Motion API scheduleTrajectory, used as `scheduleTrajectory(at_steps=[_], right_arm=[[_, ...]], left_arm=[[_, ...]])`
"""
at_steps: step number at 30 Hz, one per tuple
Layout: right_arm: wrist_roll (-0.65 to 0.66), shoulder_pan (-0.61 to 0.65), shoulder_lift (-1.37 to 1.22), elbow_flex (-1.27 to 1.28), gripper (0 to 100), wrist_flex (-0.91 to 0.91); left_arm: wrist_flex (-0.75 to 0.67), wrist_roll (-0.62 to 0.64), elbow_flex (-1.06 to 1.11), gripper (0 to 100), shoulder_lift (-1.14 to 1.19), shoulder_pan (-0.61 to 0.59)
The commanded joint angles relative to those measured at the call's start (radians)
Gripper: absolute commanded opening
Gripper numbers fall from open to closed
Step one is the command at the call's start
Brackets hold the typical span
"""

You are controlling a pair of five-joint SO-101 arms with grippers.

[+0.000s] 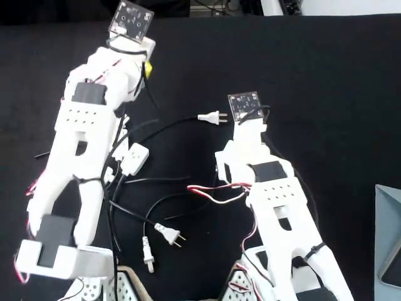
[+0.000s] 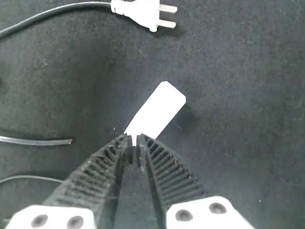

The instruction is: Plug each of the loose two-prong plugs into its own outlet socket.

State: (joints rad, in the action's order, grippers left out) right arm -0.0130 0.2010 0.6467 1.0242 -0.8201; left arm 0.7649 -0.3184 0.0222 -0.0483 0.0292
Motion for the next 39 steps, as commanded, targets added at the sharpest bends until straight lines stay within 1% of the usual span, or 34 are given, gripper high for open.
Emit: scheduleTrajectory(at_steps=[1, 10, 14, 17, 19, 21, 23, 29, 34, 39], right_arm=[[-0.005, -0.012, 0.021, -0.007, 2.5, 0.021], [-0.005, -0.012, 0.021, -0.005, 2.5, 0.021], [-0.003, -0.012, 0.021, -0.004, 2.5, 0.032], [0.002, -0.012, 0.021, 0.022, 2.5, 0.071], [0.002, -0.012, 0.021, 0.044, 2.5, 0.109], [0.002, -0.012, 0.021, 0.053, 2.5, 0.126], [0.002, -0.012, 0.021, 0.054, 2.6, 0.126], [0.002, -0.012, 0.021, 0.053, 2.6, 0.127], [0.002, -0.012, 0.021, 0.054, 2.6, 0.126], [0.002, -0.012, 0.021, 0.056, 2.6, 0.126]], left_arm=[[-0.003, 0.002, -0.177, 3, 0.101, -0.031], [0.006, 0.000, -0.567, 3, 0.525, -0.050], [-0.002, -0.055, -0.708, 3, 0.689, -0.030], [0.000, -0.071, -0.825, 4, 0.815, -0.015], [0.008, -0.069, -0.898, 7, 0.890, -0.010], [0.012, -0.063, -0.949, 15, 0.948, -0.012], [0.060, -0.060, -0.998, 20, 0.994, -0.013], [0.295, -0.061, -1.170, 21, 1.020, -0.019], [0.460, -0.060, -1.354, 21, 1.030, -0.039], [0.631, -0.061, -1.466, 21, 1.030, -0.047]])
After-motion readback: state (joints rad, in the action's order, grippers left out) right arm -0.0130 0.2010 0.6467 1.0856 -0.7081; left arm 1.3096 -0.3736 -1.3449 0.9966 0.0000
